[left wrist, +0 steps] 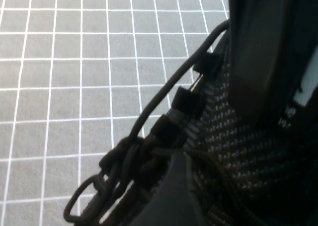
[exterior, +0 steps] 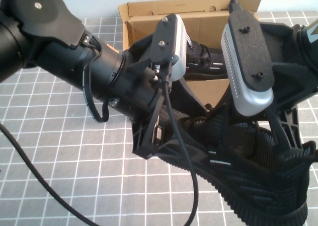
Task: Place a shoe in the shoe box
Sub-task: Hand over the shoe
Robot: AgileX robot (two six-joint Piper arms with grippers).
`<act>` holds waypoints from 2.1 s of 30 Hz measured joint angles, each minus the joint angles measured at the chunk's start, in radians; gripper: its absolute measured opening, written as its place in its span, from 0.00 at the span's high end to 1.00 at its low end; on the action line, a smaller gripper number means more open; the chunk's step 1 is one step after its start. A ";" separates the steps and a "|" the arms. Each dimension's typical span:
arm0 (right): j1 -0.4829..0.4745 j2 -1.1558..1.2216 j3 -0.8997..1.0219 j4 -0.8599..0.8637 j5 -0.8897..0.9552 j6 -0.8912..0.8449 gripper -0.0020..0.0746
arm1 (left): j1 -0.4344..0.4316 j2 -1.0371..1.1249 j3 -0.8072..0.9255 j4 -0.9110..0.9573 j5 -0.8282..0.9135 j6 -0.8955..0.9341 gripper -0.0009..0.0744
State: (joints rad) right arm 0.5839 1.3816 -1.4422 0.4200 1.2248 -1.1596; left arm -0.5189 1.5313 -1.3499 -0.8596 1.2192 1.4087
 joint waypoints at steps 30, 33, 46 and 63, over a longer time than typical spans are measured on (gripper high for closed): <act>-0.002 0.007 0.000 0.024 0.000 -0.020 0.98 | 0.000 0.077 0.000 -0.096 0.000 0.051 0.41; -0.002 0.007 0.000 0.024 0.000 -0.020 0.98 | 0.000 0.079 0.000 -0.101 0.001 0.032 0.55; -0.002 0.007 -0.002 -0.010 -0.006 0.175 0.89 | -0.002 0.081 0.000 -0.083 -0.011 -0.040 0.95; -0.002 -0.159 -0.010 -0.345 0.026 0.752 0.65 | -0.002 0.092 0.000 0.028 -0.306 -0.157 0.96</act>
State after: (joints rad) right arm 0.5822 1.2225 -1.4523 0.0753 1.2512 -0.4081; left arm -0.5211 1.6235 -1.3499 -0.8321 0.9135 1.2520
